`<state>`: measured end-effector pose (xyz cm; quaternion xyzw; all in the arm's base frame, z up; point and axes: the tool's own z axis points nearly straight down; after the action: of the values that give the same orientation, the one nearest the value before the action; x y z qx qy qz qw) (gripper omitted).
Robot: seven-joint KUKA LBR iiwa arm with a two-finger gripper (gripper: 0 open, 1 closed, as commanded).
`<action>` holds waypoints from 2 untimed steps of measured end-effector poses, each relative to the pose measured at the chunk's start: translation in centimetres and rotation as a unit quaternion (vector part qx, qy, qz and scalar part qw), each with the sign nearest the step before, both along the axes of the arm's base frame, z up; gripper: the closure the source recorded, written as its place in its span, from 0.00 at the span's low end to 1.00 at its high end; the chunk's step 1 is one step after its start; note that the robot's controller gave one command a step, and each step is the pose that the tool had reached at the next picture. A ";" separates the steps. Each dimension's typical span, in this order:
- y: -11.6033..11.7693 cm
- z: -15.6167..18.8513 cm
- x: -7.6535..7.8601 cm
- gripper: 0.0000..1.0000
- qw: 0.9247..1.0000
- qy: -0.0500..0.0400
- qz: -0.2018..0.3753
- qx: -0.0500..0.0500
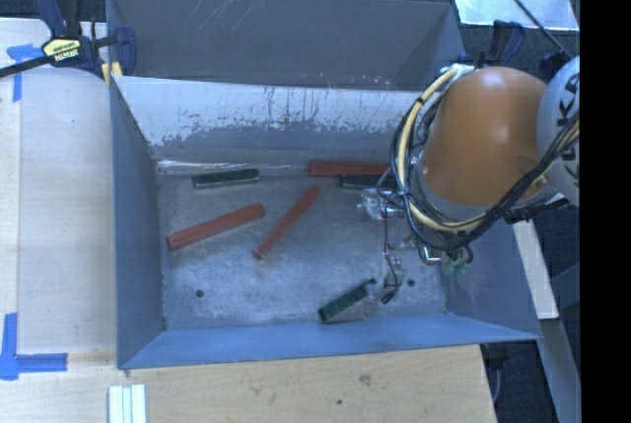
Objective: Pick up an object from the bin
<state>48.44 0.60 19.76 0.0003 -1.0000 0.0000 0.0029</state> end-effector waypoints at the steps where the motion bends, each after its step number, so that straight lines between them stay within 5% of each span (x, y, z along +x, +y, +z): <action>1: -3.8 -12.4 0.9 0.00 0.991 -0.001 0.135 0.000; 2: -3.7 -12.1 1.0 1.00 0.991 -0.004 0.135 0.000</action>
Offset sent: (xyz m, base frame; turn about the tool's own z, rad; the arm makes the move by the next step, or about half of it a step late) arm 0.0097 -0.0362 -0.1206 -0.2732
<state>49.45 -3.09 7.69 0.1354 -0.9908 0.0002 -0.0006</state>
